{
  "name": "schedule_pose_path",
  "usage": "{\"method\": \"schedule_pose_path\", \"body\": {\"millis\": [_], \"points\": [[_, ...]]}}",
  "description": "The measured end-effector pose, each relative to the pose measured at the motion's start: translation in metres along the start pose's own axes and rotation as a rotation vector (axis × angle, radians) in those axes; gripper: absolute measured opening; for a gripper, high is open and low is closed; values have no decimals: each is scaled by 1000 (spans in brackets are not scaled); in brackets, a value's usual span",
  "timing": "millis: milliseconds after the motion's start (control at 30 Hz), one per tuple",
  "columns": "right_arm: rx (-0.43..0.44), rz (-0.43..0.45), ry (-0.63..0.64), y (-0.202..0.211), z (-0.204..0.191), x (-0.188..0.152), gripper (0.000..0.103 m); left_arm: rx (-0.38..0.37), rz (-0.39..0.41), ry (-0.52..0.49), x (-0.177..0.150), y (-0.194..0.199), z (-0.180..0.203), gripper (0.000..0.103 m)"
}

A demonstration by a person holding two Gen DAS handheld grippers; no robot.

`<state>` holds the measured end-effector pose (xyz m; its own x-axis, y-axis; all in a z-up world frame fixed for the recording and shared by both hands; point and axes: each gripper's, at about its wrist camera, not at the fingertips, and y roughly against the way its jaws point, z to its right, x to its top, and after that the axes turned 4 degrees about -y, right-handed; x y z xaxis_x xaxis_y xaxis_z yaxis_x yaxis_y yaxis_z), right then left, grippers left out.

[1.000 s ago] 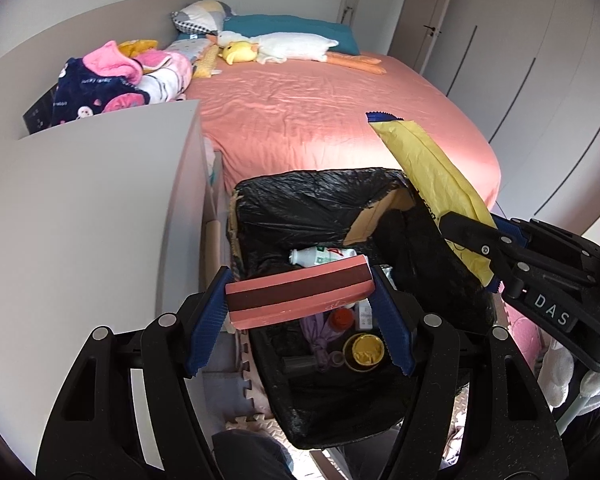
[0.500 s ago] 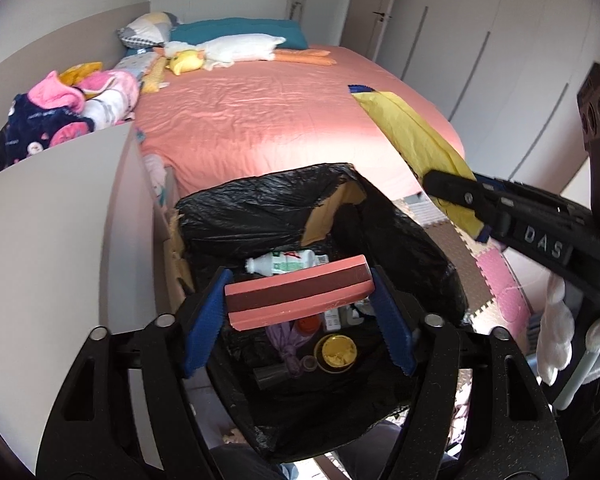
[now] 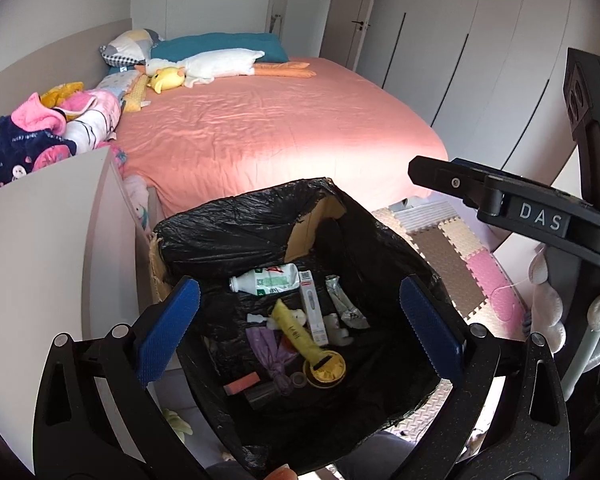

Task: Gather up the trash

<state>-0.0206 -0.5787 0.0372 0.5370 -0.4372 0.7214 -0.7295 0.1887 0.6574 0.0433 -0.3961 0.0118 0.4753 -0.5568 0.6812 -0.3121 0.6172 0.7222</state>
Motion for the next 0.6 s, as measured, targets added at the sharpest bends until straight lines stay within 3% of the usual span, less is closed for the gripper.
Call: {"method": "schedule_pose_path", "body": {"millis": [600], "points": [[0,-3,25,0,-7,-1,70,38,9,0,-1,2,-3,97]]}}
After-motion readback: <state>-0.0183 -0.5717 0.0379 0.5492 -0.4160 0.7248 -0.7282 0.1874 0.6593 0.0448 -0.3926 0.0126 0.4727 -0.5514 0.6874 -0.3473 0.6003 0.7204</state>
